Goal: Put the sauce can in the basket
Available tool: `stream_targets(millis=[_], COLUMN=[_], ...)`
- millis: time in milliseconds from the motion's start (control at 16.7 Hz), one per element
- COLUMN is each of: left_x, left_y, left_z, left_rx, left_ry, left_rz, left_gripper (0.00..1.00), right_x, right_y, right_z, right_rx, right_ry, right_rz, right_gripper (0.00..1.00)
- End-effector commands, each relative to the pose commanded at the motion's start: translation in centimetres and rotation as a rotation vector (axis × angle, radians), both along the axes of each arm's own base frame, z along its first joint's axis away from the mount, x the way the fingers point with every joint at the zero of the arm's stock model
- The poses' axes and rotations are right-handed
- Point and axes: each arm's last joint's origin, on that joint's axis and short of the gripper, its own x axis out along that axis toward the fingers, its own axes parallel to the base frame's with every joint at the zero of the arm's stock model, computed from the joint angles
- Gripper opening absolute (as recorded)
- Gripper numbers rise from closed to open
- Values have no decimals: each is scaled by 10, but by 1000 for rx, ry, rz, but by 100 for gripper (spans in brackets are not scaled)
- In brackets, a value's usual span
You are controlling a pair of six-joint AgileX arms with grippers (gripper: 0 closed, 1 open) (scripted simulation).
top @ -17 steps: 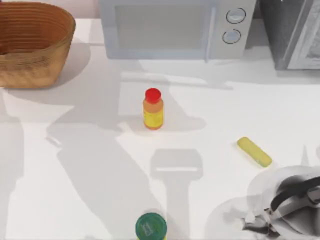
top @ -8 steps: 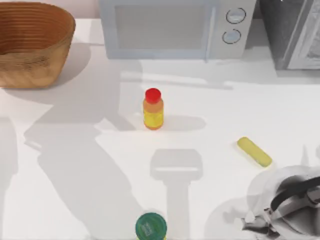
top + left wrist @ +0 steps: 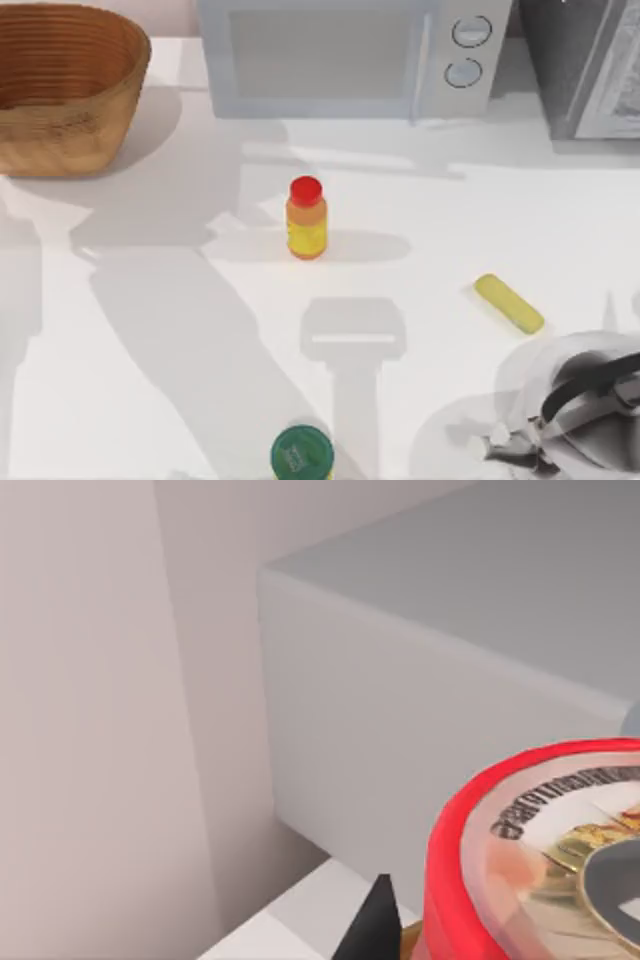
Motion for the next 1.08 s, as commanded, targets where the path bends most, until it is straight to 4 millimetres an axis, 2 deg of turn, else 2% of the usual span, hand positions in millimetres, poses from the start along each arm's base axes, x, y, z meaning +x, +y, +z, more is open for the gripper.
stream_targets(millis=[120, 360, 1080], left_x=[6, 7, 7], left_y=[-7, -8, -8], left_z=[-6, -6, -6], left_rx=[-2, -2, -2], left_ry=[0, 0, 0], left_rz=[1, 1, 1], left_gripper=[0, 0, 90], right_x=[0, 0, 0], right_y=[0, 0, 0], right_z=[0, 0, 0], right_rx=[0, 0, 0], right_ry=[0, 0, 0], right_rz=[0, 0, 0], right_gripper=[100, 100, 100])
